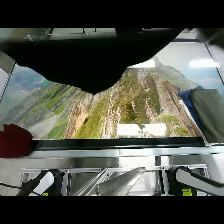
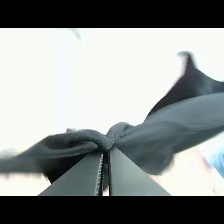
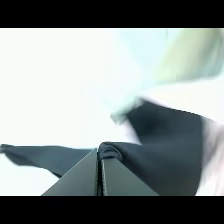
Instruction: Fold the shirts.
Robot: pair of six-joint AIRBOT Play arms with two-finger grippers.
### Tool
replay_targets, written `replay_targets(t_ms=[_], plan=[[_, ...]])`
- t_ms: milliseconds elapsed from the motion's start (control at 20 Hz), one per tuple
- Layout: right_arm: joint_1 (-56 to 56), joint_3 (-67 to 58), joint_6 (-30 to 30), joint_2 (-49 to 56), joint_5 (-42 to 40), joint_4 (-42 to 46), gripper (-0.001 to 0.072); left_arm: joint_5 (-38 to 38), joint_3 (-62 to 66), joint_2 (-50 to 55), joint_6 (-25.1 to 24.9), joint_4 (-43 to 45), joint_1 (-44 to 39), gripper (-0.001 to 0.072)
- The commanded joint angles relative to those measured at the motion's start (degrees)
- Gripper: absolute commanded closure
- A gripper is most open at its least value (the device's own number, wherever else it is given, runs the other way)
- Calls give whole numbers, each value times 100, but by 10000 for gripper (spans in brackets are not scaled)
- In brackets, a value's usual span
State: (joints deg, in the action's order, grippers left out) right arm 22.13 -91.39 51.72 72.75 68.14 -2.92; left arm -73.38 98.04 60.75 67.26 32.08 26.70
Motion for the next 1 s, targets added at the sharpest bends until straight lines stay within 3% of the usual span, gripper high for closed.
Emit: replay_targets(t_ms=[0, 150, 350, 550, 650, 850, 950], plan=[[595, -407, 120, -984, -577, -162, 694, -122, 2341, 195, 354, -59, 476, 682], [625, -407, 483, -1217, -638, 636, 693, -81, 2273, 466, 461, -125, 573, 681], [501, -398, 555, -876, -660, 984, 694, 367, 1259, 855, -304, -675, 269, 681], [22, -398, 474, 22, -898, 918, 693, 752, 1950, 2103, -573, -669, -614, 682], [-330, -398, 85, 295, -876, 918, 693, 817, 2378, 2549, -922, -667, -997, 682], [-597, -400, -400, 96, -901, 896, 693, 1257, 1880, 2076, -1519, -664, -1108, 683], [-557, -400, -428, -337, -846, 942, 693, 960, 1576, 1469, -1537, -669, -907, 683]])
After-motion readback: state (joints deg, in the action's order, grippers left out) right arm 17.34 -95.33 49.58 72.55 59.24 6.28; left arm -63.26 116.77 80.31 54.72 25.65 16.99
